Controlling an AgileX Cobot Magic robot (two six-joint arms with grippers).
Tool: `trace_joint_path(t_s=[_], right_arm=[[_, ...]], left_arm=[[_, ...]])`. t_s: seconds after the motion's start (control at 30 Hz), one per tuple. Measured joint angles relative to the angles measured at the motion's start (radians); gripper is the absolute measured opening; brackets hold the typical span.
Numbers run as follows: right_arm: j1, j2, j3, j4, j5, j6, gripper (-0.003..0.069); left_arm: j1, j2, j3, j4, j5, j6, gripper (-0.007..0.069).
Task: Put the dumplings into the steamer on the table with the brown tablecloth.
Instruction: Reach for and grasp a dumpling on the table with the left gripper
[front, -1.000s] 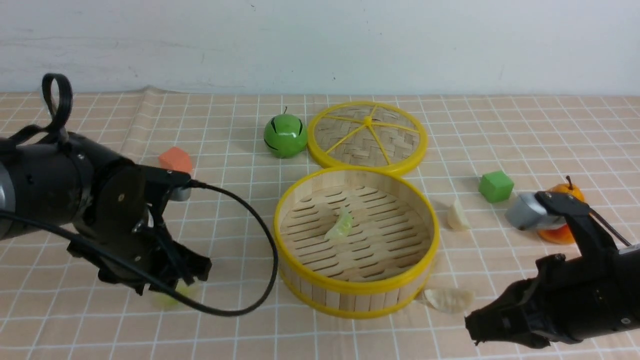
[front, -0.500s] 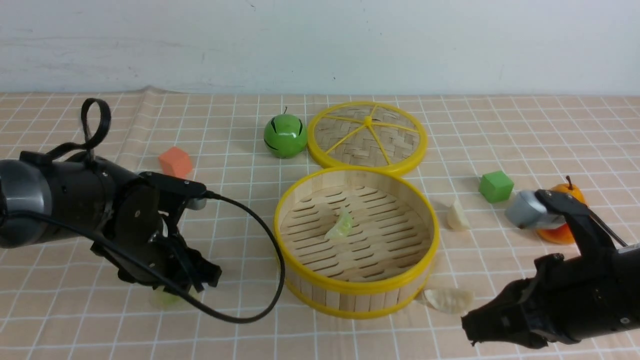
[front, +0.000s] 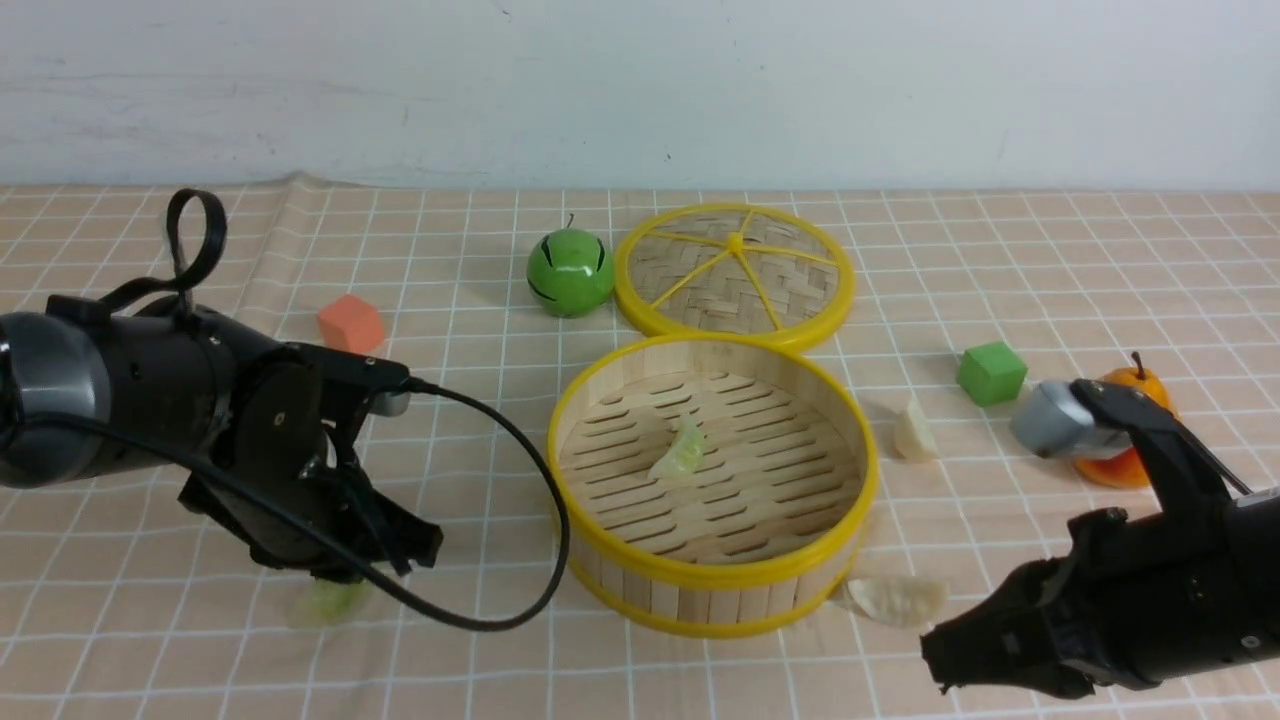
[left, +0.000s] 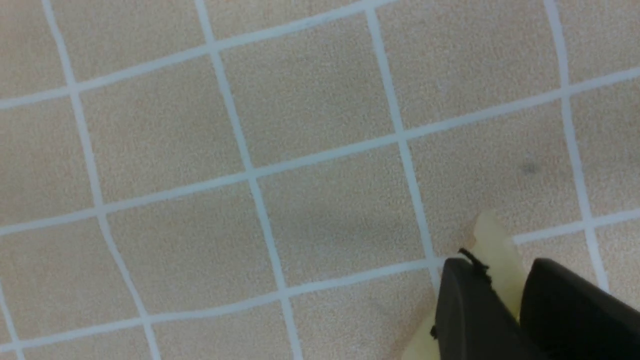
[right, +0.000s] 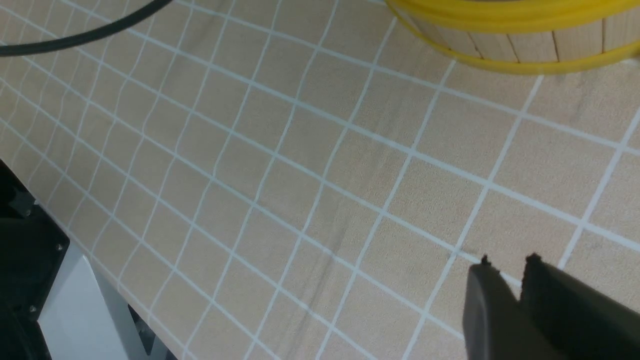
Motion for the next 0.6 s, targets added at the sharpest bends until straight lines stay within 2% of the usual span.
trace_joint_path(t_s=[0.13,0.3,0.4,0.5,0.6], right_arm=[[0.0,0.0,0.0,0.0,0.001,0.0,0.0108],[0.0,0.0,0.0,0.0,0.001,0.0,0.0115],[0.0,0.0,0.0,0.0,0.001,0.0,0.0115],[0.0,0.0,0.0,0.0,0.001,0.0,0.0115],[0.0,0.0,0.0,0.0,0.0,0.0,0.0115]], left_arm=[[0.0,0.0,0.0,0.0,0.0,-0.025,0.0154],[0.001,0.017,0.009,-0.008,0.066,-0.036,0.0371],[0.001,0.017,0.009,-0.005,0.093,-0.035,0.0436],[0.001,0.017,0.009,-0.001,0.095,-0.035,0.0442],[0.001,0.017,0.009,-0.003,0.084,-0.035,0.0371]])
